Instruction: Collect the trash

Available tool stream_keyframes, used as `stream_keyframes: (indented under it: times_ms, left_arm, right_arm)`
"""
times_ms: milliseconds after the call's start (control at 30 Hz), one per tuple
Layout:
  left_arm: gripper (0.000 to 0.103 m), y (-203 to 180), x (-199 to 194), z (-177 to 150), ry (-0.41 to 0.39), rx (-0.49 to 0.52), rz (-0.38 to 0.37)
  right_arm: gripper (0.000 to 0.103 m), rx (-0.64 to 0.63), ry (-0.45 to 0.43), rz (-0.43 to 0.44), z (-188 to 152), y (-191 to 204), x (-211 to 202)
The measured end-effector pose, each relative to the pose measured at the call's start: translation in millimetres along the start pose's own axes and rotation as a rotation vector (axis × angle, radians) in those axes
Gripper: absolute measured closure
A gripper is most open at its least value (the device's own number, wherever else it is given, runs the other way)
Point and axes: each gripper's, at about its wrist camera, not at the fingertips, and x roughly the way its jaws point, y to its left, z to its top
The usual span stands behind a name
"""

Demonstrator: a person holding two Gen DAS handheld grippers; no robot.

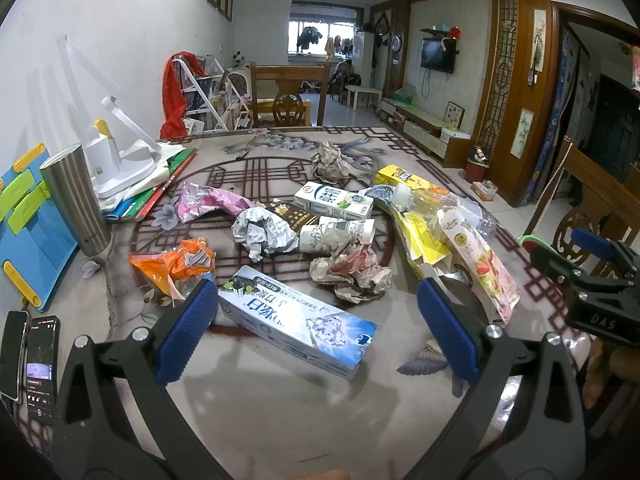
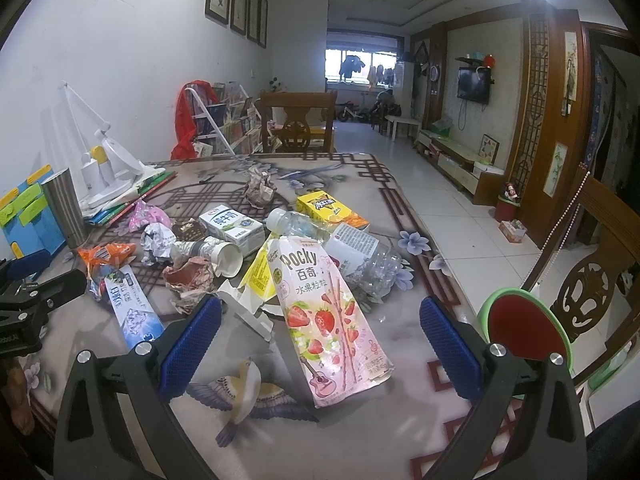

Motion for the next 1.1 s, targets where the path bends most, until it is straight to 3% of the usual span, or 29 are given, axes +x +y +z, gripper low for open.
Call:
stream_keyframes:
  times_ms: [867,1000,1100]
  left_arm:
    - [0.005,-1.3,1.4,-6.5,0.015,-0.011,0.000]
    - [0.005,-2.6,5.3,-12.4,0.049,-0.024,0.004]
    - [0.005,4.4,17.1,-14.6,0.118,-0.078,-0.011]
  right_arm:
    - [0.007,-0.004,0.015,0.009,-3.2,-1.4,2.5]
    - [0.007,-0.041,0.049,0.018,-5.7,0.4,11.1]
    - [0.007,-0.062,0.101,0.036,-8.2,0.7,23.3]
